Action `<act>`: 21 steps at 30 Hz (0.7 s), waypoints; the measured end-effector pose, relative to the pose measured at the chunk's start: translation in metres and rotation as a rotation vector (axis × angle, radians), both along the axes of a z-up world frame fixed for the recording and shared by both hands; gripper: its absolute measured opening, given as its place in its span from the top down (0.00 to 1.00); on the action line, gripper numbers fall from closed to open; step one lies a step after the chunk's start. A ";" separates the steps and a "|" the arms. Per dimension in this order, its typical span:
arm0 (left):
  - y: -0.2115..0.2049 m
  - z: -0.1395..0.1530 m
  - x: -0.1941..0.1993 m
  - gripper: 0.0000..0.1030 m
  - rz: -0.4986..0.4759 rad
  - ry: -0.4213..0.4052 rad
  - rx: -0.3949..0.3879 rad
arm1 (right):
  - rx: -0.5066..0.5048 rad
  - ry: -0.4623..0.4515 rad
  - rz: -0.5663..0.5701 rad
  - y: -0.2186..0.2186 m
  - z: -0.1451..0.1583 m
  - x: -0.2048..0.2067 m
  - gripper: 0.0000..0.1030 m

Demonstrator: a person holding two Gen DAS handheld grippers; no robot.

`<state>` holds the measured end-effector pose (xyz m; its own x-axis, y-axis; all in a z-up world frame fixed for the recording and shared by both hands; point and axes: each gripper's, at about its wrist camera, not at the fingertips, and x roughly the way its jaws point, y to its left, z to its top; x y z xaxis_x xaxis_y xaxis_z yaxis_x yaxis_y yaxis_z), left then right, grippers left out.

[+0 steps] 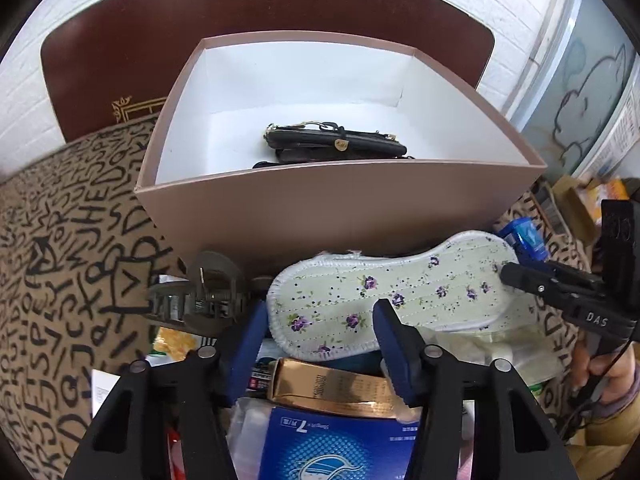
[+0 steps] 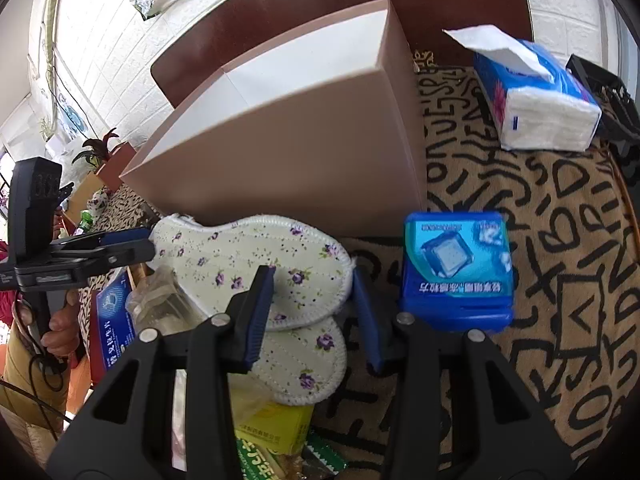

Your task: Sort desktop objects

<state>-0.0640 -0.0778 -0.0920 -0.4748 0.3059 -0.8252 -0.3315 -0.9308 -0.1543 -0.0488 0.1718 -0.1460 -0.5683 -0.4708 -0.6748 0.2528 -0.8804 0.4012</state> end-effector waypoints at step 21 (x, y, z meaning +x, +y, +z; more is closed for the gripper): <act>0.006 0.001 -0.003 0.31 -0.043 -0.043 -0.008 | 0.002 0.024 -0.016 0.000 -0.004 0.008 0.63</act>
